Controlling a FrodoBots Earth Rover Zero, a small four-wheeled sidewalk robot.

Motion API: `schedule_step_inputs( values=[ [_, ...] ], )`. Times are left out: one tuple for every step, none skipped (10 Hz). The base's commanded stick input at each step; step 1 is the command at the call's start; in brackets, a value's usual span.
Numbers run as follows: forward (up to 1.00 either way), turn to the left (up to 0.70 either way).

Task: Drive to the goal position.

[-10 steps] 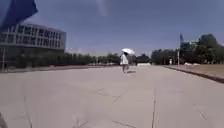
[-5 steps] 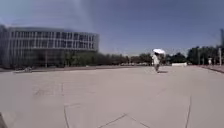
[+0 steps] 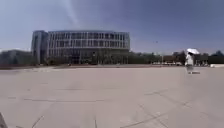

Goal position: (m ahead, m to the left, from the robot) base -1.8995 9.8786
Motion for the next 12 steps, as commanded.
schedule_step_inputs(
  values=[
    [0.0, 1.0],
    [0.0, 1.0],
    [0.0, 1.0],
    [0.0, 1.0],
    [0.0, 1.0],
    [0.0, 1.0],
    [0.0, 1.0],
    [0.04, 0.96],
    [0.79, 0.37],
    [0.96, 0.39],
    [1.0, 0.4],
    [1.0, 0.4]
  ],
)
